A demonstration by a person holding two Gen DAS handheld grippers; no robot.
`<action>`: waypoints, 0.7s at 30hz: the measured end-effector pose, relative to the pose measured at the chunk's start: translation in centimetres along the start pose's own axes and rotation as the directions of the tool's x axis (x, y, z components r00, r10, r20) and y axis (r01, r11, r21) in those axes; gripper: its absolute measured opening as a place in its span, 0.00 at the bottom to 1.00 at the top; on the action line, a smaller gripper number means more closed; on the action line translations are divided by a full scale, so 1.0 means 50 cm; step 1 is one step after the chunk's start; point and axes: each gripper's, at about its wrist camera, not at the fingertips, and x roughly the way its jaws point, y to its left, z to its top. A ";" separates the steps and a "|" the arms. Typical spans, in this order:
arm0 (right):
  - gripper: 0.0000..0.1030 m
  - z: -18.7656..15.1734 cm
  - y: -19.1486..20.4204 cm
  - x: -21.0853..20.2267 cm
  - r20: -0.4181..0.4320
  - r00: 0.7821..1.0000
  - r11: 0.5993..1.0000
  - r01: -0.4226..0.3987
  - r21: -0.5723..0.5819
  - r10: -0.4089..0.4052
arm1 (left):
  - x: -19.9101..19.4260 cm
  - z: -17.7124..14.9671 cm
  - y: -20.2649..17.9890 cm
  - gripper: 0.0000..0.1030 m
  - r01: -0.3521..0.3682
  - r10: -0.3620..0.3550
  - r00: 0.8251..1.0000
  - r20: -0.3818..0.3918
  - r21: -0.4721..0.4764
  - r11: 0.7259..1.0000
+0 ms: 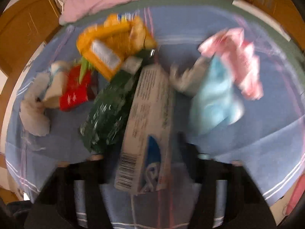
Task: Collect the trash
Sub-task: 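Grasp the white ointment box with the left tool while the right tool grasps the blue face mask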
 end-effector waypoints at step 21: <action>0.72 0.115 -0.162 -0.026 0.058 0.981 0.974 0.178 0.142 -0.188 | 0.023 -0.010 -0.023 0.97 -0.032 0.035 0.998 -0.056 0.051 0.998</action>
